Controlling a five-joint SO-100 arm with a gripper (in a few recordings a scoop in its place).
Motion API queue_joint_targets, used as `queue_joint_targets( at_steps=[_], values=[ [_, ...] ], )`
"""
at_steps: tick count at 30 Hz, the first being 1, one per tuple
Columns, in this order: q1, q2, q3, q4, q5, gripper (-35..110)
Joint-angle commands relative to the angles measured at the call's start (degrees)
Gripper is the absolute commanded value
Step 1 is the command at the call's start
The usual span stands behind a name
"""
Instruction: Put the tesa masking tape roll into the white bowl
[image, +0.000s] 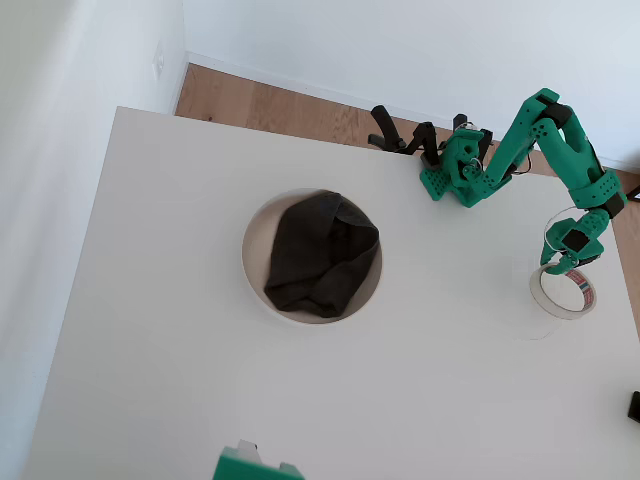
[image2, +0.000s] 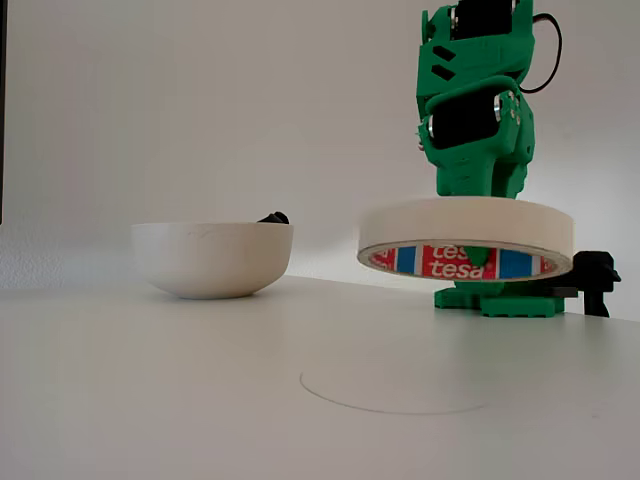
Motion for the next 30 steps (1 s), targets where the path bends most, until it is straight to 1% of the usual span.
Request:
queue_joint_targets(
  at_steps=[1, 7, 11, 14, 18, 23, 26, 30],
  values=[
    [7.1, 21.7, -1.8, 6.5, -2.3, -8],
    [20.3, 34.9, -7.3, 15.5, -5.8, -8],
    [34.9, 40.2, -8.7, 15.8, -9.0, -8],
    [47.2, 41.4, -8.7, 13.7, -12.2, -8],
    [62.5, 38.1, -8.5, 8.2, -15.6, -8],
    [79.3, 27.0, -8.6, -4.2, -17.6, -8],
    [85.5, 19.0, -8.6, -10.6, -18.5, -8],
    [90.1, 7.9, -8.6, -17.2, -20.1, -8]
  ],
)
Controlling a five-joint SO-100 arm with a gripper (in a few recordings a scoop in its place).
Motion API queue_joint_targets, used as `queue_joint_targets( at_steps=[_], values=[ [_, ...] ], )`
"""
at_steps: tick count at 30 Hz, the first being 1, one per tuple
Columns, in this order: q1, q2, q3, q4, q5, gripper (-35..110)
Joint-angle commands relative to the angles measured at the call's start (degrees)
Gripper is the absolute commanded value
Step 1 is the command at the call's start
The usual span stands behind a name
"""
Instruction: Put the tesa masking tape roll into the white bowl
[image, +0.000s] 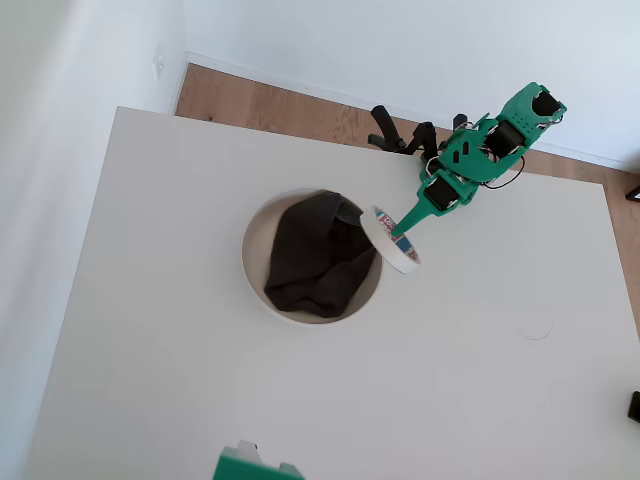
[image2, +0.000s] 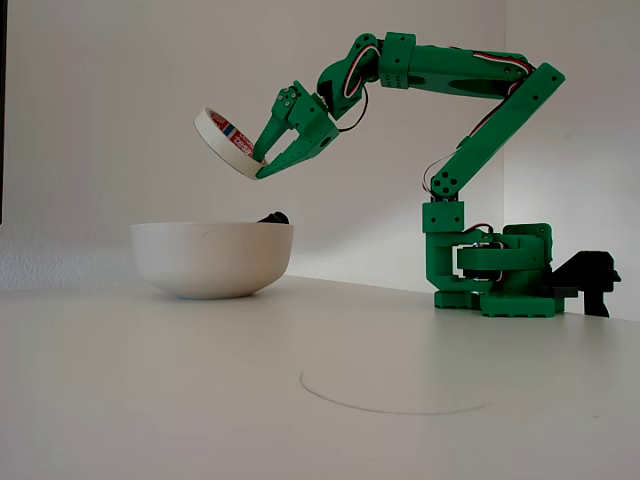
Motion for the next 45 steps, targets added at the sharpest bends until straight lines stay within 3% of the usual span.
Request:
queue_joint_targets(
  at_steps=[1, 7, 14, 19, 24, 28, 31, 38, 45],
  values=[
    [4.8, -8.8, -4.7, -7.3, -1.0, -8],
    [7.6, -20.9, -4.8, -15.8, -1.8, -8],
    [8.5, -24.9, -4.9, -18.0, -1.4, -8],
    [8.3, -24.9, -4.9, -17.1, -0.9, 12],
    [8.0, -24.0, -5.3, -17.1, 0.3, 12],
    [7.6, -24.3, -10.8, -11.3, 2.0, 8],
    [7.3, -24.0, -14.0, -8.9, 3.7, -8],
    [4.5, -22.8, -22.9, -0.2, 7.8, -8],
    [-13.7, -9.1, -23.6, 16.0, 5.3, -8]
  ],
)
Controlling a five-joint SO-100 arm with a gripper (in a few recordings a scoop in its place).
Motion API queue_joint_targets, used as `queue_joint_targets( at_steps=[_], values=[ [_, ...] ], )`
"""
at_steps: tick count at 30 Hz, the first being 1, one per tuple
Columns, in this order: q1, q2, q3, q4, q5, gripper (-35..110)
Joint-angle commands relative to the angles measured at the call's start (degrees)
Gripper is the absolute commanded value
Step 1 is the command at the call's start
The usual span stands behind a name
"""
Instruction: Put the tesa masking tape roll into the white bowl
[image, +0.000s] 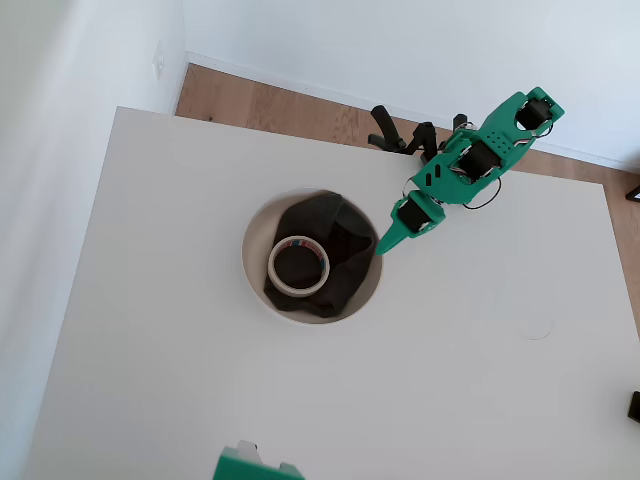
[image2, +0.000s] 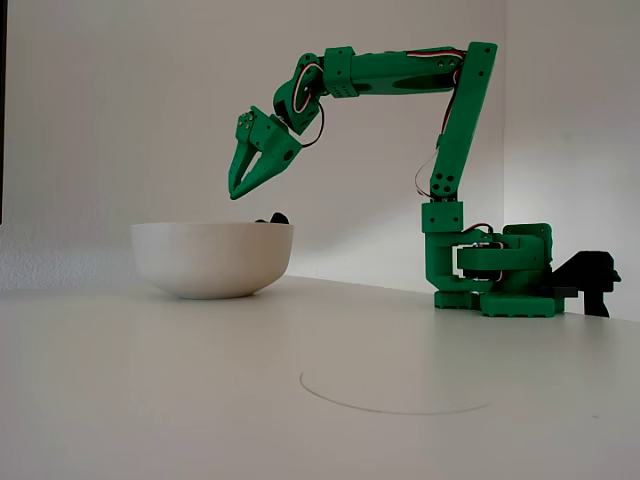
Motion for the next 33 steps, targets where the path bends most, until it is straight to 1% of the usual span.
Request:
queue_joint_targets(
  at_steps=[1, 5, 9, 11, 14, 22, 28, 33],
  values=[
    [-12.5, 11.9, -4.3, 10.3, -1.1, -8],
    [-25.0, 20.5, -0.3, 18.0, -2.2, -8],
    [-36.0, 34.1, 12.1, 20.3, -4.1, -8],
    [-39.6, 41.8, 18.7, 21.0, -5.0, -8],
    [-40.9, 51.3, 26.9, 21.6, -6.2, -8],
    [-40.1, 68.2, 45.8, 21.0, -7.9, -8],
    [-39.4, 79.1, 53.7, 24.1, -8.4, -8],
    [-39.2, 79.1, 55.0, 25.0, -8.8, -8]
  ],
)
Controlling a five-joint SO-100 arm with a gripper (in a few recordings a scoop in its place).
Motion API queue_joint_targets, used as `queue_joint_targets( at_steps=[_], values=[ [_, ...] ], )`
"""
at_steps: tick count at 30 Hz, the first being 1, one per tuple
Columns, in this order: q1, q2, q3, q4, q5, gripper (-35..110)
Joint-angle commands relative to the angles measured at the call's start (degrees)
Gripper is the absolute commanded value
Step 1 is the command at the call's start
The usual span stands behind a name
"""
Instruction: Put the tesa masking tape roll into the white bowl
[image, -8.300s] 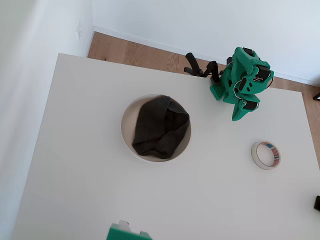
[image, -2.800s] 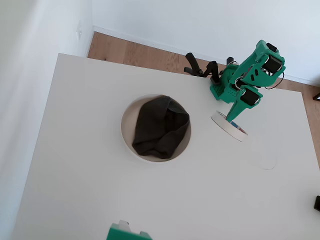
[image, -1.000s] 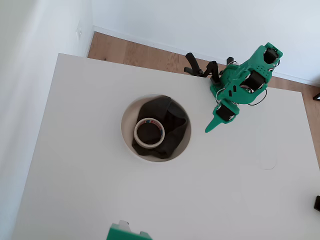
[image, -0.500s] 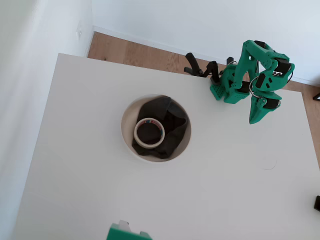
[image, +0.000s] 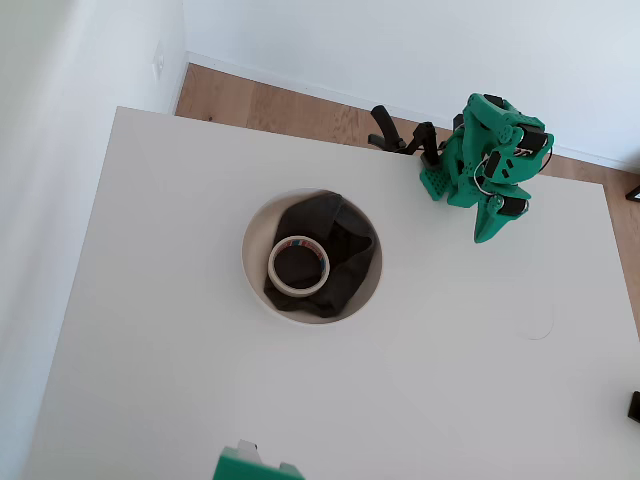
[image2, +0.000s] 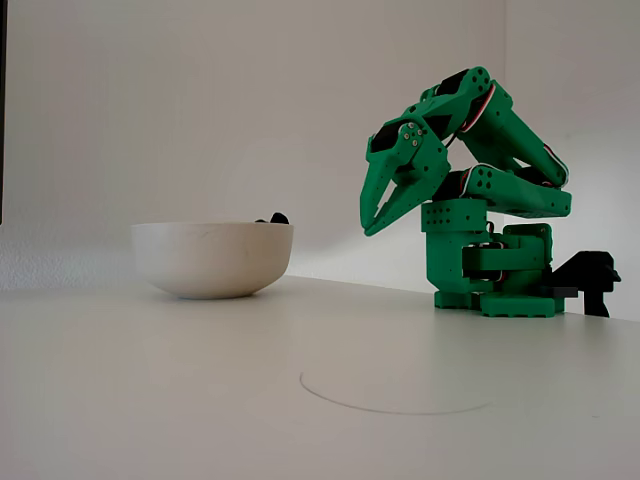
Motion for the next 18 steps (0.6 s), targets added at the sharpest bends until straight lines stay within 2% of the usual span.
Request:
queue_joint_targets(
  at_steps=[1, 18],
  values=[
    [0.8, 0.8, 0.2, 1.1, -0.6, -8],
    [1.8, 0.8, 3.7, 1.8, -0.4, -8]
  ],
)
